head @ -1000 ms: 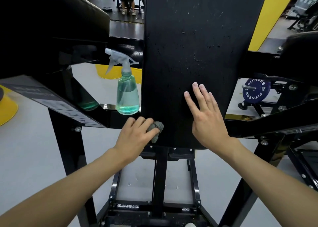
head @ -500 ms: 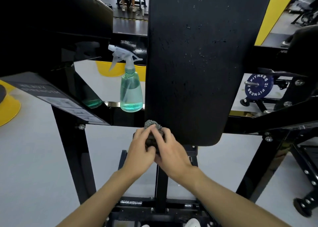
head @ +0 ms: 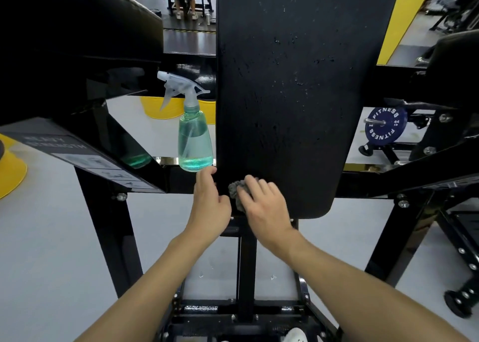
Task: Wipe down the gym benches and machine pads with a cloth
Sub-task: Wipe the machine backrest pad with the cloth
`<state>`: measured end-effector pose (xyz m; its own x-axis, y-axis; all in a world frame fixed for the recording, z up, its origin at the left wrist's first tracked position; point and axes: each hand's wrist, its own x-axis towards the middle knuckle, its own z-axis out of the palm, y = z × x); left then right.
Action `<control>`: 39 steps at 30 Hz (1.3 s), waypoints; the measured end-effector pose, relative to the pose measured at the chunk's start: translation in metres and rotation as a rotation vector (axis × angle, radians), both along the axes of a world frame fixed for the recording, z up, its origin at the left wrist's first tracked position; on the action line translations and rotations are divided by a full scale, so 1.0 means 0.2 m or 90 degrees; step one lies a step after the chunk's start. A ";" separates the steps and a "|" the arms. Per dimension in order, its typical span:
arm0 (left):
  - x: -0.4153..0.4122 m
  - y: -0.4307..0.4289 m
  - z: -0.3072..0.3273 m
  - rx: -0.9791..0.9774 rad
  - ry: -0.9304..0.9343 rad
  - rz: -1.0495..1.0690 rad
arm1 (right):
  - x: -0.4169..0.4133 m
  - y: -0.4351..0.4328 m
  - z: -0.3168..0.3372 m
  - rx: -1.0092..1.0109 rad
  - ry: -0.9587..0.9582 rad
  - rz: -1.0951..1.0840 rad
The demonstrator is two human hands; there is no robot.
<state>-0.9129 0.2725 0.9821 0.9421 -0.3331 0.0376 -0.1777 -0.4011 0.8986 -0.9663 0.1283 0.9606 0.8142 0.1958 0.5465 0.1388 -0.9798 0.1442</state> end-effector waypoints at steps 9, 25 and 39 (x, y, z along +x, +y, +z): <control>0.02 0.01 -0.06 0.013 -0.036 -0.018 | -0.06 -0.19 0.07 -0.023 0.032 0.051; 0.01 -0.02 -0.08 0.006 -0.021 0.001 | -0.25 -0.42 0.01 -0.198 0.162 0.140; -0.04 -0.02 -0.10 -0.032 0.006 0.031 | -0.49 -0.53 -0.11 0.201 0.070 -0.192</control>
